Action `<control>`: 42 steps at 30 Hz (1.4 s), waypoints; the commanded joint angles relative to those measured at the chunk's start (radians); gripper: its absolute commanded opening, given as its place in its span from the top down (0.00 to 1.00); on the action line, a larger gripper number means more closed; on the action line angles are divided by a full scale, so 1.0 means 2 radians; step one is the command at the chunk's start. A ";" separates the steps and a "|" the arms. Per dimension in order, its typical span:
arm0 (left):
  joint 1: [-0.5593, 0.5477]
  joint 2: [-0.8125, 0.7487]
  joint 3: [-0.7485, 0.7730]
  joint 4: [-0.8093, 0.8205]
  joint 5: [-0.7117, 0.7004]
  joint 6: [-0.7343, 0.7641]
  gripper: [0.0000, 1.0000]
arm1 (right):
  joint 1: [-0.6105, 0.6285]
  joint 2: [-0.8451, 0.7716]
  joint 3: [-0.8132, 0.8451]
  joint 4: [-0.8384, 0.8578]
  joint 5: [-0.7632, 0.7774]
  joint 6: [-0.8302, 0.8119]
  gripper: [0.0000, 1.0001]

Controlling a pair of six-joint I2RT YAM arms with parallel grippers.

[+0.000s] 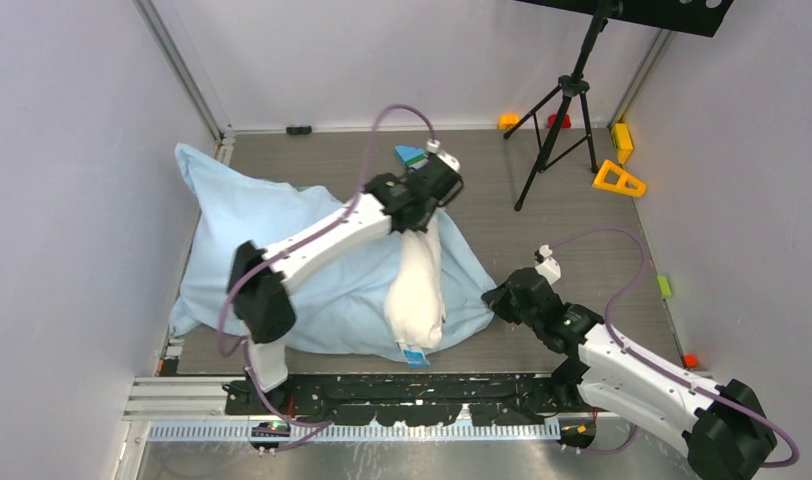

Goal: Put the pillow into the pillowcase

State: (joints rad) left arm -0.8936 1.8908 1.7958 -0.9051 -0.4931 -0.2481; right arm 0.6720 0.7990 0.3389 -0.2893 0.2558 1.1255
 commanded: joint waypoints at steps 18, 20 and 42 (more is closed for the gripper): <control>0.100 -0.233 -0.121 0.174 0.313 -0.004 1.00 | 0.015 -0.070 0.202 -0.191 0.101 -0.175 0.53; 0.102 -0.229 -0.118 0.179 0.331 -0.016 1.00 | 0.017 -0.076 0.211 -0.163 0.060 -0.189 0.55; 0.121 -0.223 -0.088 0.163 0.393 -0.055 1.00 | 0.044 0.262 0.140 0.340 -0.006 -0.305 0.38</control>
State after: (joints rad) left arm -0.6590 1.4643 1.5482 -0.6563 0.2089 -0.3302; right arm 0.7441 1.2690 0.6186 0.1734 0.1806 0.5831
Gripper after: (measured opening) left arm 0.078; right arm 0.594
